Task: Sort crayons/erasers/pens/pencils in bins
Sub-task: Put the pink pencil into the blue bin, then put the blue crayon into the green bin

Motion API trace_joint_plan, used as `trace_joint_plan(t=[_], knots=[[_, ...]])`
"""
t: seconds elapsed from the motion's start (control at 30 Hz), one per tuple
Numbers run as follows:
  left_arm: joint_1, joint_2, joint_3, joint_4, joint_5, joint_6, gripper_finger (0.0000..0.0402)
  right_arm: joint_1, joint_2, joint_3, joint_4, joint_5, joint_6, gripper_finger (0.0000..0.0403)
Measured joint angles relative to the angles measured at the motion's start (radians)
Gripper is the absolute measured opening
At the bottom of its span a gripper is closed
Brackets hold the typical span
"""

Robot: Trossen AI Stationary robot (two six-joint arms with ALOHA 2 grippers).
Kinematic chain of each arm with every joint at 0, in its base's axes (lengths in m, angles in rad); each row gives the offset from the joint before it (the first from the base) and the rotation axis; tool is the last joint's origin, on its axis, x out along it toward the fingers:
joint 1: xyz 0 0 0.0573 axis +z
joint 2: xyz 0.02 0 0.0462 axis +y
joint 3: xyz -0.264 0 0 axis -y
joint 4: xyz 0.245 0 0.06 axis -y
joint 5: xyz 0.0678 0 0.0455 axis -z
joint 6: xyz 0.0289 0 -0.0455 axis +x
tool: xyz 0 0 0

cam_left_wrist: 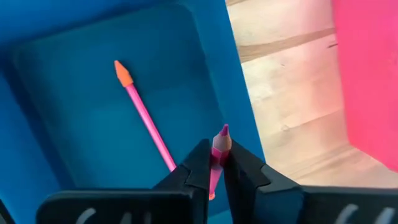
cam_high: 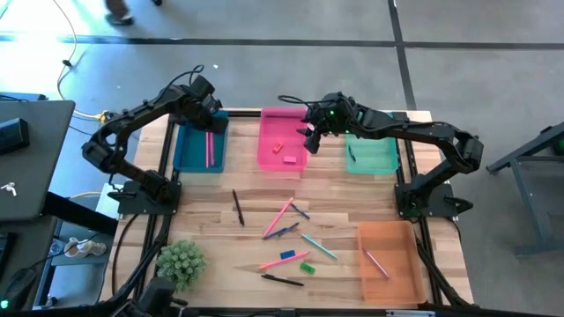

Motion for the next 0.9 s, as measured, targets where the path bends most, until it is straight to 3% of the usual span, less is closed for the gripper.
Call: trace_joint_plan(t=[0.6, 0.9], knots=[[0.001, -0.003, 0.005, 0.041, -0.023, 0.073, 0.0112, 0.106, 0.0, 0.0, -0.043, 0.04, 0.09, 0.0172], [0.001, -0.005, 0.206, -0.055, -0.006, 0.23, 0.0113, 0.235, 0.0, 0.0, -0.05, 0.164, 0.14, 0.0172]])
